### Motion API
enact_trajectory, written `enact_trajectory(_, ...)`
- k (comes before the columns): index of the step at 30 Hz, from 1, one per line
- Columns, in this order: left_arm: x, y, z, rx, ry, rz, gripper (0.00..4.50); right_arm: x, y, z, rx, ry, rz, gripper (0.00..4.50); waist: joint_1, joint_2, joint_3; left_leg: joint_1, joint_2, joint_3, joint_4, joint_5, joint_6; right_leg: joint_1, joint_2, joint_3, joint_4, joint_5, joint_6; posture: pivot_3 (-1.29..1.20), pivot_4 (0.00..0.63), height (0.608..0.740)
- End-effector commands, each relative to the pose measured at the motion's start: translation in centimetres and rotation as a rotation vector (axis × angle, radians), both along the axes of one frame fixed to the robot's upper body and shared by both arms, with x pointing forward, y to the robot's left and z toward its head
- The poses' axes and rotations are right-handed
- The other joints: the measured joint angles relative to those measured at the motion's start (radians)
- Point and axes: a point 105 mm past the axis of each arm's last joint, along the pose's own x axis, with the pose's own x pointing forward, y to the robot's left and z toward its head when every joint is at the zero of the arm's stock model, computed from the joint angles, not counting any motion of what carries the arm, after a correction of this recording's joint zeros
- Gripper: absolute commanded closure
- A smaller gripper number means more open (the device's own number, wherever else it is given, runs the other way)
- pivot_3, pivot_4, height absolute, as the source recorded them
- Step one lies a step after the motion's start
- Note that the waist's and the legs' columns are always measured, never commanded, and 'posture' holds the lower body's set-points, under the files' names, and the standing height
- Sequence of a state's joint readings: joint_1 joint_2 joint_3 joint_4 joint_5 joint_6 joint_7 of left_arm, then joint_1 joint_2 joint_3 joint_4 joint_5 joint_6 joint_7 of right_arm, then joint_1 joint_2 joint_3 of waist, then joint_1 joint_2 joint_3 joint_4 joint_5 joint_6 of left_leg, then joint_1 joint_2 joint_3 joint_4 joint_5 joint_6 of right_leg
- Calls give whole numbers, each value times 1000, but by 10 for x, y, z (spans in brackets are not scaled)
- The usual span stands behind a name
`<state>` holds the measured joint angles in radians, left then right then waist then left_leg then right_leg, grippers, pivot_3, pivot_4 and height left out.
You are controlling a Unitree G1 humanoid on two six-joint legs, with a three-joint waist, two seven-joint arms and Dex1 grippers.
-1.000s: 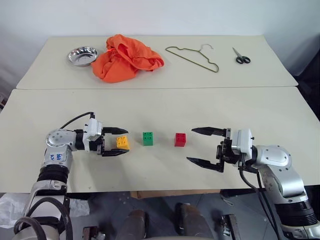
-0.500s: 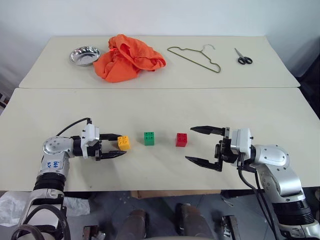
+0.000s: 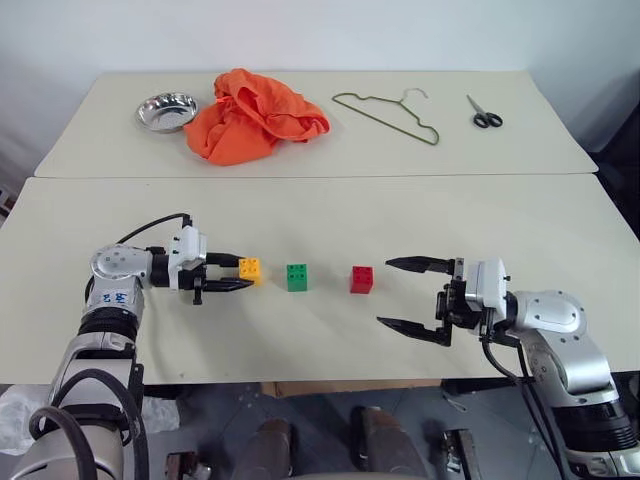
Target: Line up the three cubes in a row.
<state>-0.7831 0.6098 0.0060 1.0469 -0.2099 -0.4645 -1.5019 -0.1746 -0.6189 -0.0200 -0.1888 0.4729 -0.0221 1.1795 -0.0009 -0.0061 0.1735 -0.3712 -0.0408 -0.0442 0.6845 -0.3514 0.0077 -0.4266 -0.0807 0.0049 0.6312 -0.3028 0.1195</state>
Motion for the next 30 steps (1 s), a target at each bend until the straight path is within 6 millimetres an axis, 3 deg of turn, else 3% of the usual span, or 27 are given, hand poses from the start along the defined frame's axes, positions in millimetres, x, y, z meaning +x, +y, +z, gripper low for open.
enact_trajectory(1,-10,-2,-5,46,39,-105,3020,-2,-8,10,-3,-53,-23,0,0,0,0,0,0,0,0,0,0,0,0,0,0,0,0,0,150,740)
enact_trajectory(13,-20,-2,-12,63,78,-147,3020,2,-15,5,-24,-39,-23,0,0,0,0,0,0,0,1,0,0,0,-1,1,1,0,0,0,150,740)
enact_trajectory(19,-15,4,-8,62,77,-99,1164,3,-15,4,-29,-39,-13,0,0,0,0,0,0,0,1,0,0,0,0,0,1,0,0,0,150,740)
enact_trajectory(23,-15,18,8,26,33,-56,7,6,-15,6,-28,-38,4,0,-1,0,0,0,0,0,1,0,0,0,-1,0,1,0,0,0,150,740)
enact_trajectory(27,-29,53,26,34,-15,39,7,13,-19,12,-53,-27,53,0,-20,0,0,0,2,1,0,0,0,-2,-1,2,1,0,0,0,150,740)
enact_trajectory(30,-38,68,42,-22,-37,141,7,17,-21,20,-67,-7,96,0,-26,0,0,0,3,1,-1,0,-1,-2,-2,2,0,0,0,0,150,740)
